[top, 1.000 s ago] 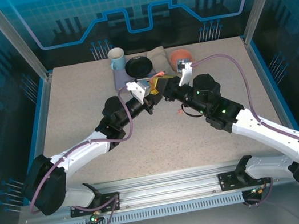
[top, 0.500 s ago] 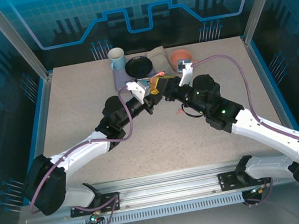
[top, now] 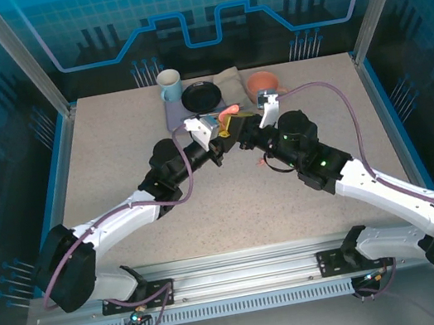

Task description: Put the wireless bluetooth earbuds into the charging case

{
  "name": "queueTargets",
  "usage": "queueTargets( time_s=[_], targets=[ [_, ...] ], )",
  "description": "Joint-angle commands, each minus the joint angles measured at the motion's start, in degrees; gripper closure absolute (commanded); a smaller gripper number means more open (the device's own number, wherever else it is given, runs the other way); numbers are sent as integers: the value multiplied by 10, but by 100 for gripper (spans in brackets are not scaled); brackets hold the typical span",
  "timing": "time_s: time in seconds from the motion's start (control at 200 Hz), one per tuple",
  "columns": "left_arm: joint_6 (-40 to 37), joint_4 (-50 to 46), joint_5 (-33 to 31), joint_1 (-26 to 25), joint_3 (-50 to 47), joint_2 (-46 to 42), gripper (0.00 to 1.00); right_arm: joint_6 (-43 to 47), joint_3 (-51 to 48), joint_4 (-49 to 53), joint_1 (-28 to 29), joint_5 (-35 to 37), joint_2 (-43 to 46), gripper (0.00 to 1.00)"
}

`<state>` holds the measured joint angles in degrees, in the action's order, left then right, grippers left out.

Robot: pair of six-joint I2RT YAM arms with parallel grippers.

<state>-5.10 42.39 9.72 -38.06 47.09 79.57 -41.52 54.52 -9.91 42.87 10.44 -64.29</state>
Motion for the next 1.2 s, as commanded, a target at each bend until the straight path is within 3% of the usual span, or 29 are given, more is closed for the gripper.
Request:
queueTargets(
  time_s=[0.0,0.595,0.715,0.96,1.196],
  targets=[
    [-13,16,-6,-3,25,-14,100,1,-6,7,6,-4,-4,82],
    [-18,16,-26,-3,25,-15,100,16,-23,45,8,-22,0,83],
    [-14,20,-28,-2,21,-16,100,16,-16,63,6,-19,-2,72],
    [-4,29,-29,-2,10,-15,100,6,21,100,-7,-20,-8,65],
    [10,38,-30,-2,-1,-16,100,-10,60,125,-26,-33,-22,46]
  ],
)
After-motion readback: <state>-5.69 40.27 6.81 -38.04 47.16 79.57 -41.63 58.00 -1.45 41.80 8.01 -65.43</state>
